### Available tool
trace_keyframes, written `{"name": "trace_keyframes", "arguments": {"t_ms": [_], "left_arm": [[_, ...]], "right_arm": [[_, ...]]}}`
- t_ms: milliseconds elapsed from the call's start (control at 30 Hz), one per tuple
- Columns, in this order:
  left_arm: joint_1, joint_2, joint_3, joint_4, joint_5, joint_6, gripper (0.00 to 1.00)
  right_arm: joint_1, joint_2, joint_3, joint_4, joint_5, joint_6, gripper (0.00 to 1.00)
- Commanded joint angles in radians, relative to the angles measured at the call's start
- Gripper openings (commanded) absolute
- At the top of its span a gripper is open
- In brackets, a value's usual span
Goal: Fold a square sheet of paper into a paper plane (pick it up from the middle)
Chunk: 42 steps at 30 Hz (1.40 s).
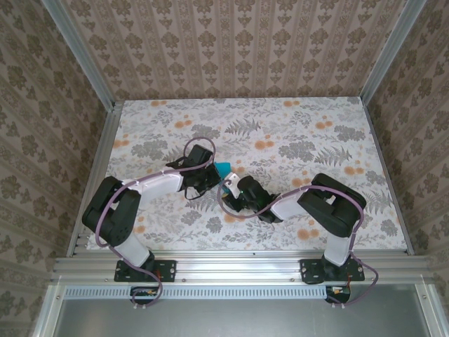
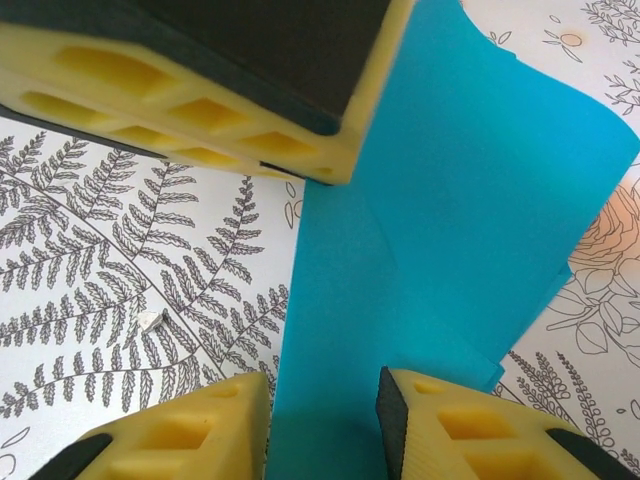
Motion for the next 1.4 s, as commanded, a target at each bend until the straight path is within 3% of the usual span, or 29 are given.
{"name": "trace_keyframes", "arguments": {"t_ms": [0,567,933,1033,1167,1367], "left_arm": [[0.004,-0.01,-0.007,-0.021,0.012,-0.014,0.02],[0.004,0.003,-0.007,-0.022,0.017,-0.011,0.02],[0.006,-0.003,-0.002,-0.018,0.025,-0.008,0.04],[0.011,-0.012,0.012,-0.025,0.027,0.009,0.12],[0.031,-0.039,0.016,-0.023,0.022,0.039,0.38],[0.082,-0.117,-0.019,0.017,0.012,0.101,0.65]], "right_arm": [[-0.008,-0.021,0.005,0.017,-0.018,0.027,0.37],[-0.012,-0.035,0.03,0.046,0.033,0.036,0.45],[-0.024,-0.007,0.025,0.041,-0.037,0.081,0.22],[-0.04,-0.002,0.013,0.05,-0.091,0.123,0.18],[-0.088,0.005,-0.007,0.086,-0.208,0.215,0.14],[-0.186,0.064,-0.048,0.276,-0.439,0.426,0.13]]}}
